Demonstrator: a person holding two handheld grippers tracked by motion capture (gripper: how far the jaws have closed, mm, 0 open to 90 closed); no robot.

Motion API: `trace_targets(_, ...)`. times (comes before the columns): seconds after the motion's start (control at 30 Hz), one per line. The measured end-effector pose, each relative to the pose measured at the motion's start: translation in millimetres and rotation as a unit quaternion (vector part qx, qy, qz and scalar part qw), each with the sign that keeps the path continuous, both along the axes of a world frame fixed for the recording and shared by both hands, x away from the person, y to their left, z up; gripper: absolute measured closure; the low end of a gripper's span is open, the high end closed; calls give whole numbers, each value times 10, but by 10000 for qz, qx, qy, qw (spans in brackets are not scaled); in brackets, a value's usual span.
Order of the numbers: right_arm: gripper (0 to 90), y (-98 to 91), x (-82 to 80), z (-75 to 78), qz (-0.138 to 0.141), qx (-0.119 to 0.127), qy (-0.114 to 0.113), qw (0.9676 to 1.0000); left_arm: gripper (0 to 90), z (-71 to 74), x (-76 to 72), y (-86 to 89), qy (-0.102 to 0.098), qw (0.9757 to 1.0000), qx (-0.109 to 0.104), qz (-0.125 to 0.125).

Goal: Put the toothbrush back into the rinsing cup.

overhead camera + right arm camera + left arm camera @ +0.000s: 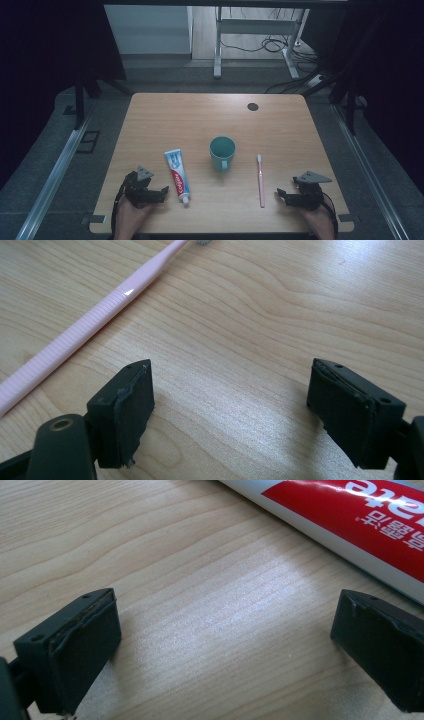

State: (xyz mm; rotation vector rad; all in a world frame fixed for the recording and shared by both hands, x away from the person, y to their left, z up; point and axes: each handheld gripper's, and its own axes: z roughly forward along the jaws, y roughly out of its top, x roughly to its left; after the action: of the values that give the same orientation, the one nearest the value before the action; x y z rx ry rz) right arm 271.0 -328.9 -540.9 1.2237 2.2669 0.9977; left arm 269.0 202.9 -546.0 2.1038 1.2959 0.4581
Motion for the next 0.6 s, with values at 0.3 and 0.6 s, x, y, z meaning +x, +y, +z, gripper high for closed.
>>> trace_targets(0.3,187,1,-6,0,-11,-4,2,10000,0,-2,5,-4,-6,10000,0,17)
trace_targets(0.6,209,-5,-9,3,-63,5,-8,10000,0,-1,9,-3,-7,10000,9,-4)
